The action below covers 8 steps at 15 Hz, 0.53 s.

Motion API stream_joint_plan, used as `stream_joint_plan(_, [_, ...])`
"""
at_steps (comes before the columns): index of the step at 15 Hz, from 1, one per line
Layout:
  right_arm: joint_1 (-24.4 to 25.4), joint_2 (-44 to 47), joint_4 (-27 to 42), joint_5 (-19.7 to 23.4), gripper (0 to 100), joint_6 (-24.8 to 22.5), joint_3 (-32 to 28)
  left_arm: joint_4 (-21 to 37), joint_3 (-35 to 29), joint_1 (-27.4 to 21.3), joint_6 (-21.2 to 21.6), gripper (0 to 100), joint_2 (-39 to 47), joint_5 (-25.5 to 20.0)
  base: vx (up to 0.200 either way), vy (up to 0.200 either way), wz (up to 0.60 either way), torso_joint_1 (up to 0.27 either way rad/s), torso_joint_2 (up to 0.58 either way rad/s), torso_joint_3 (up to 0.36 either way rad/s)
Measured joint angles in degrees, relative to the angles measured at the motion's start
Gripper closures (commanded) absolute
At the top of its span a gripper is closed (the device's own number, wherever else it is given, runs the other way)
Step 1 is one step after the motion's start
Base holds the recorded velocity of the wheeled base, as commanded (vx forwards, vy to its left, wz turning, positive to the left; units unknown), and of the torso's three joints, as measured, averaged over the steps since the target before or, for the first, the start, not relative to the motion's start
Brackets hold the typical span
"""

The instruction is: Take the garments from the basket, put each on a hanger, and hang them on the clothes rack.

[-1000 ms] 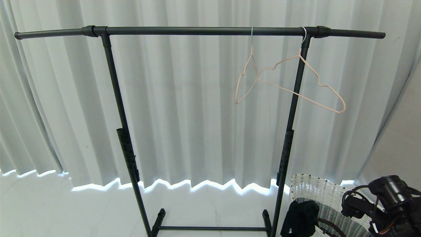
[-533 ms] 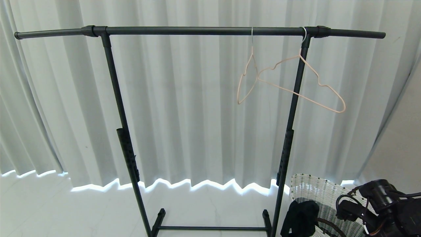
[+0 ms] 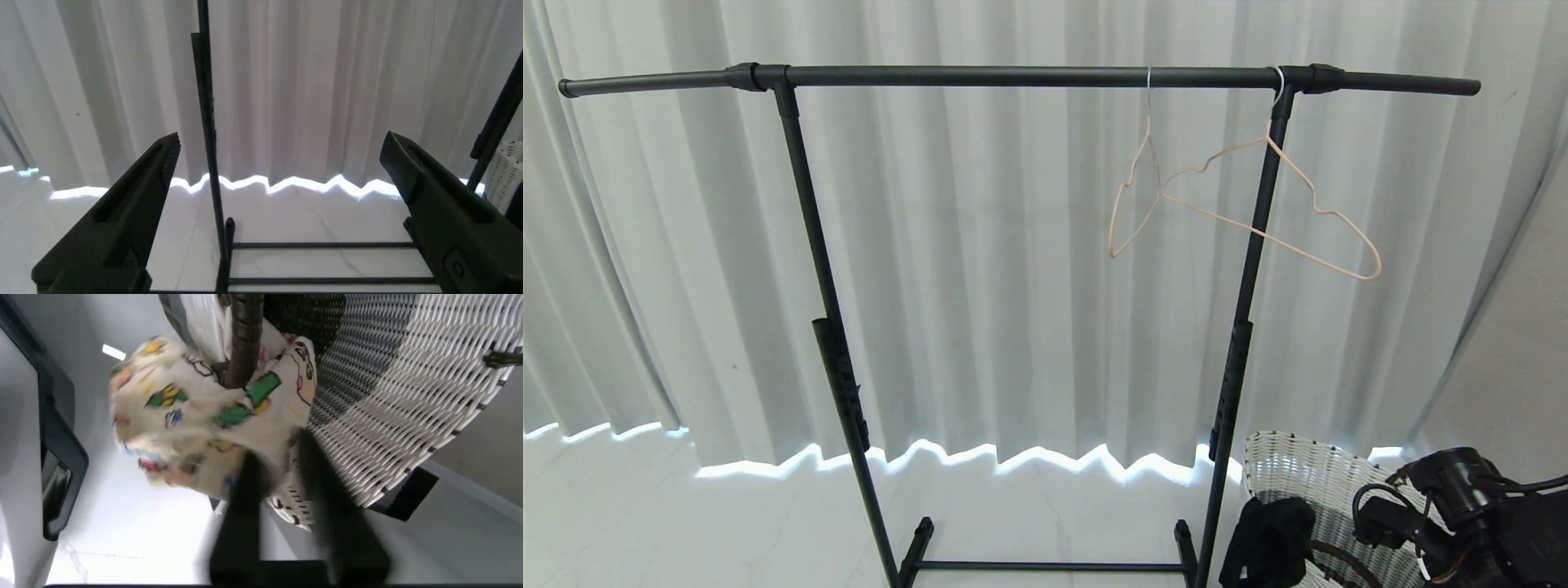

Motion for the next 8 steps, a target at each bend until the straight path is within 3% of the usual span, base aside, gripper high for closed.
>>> stream_joint_plan(4, [0.09, -4.88, 1.73, 1.39, 100, 0.94, 0.06, 0.0, 0.0, 0.02, -0.04, 0, 0.0, 0.02, 0.0, 0.0, 0.0, 0.0, 0.0, 0.0])
stream_joint_plan(8, [0.39, -18.38, 8.98, 3.54, 100, 2.44, -0.79, 0.0, 0.0, 0.0, -0.04, 0, 0.0, 0.0, 0.0, 0.0, 0.0, 0.0, 0.0, 0.0])
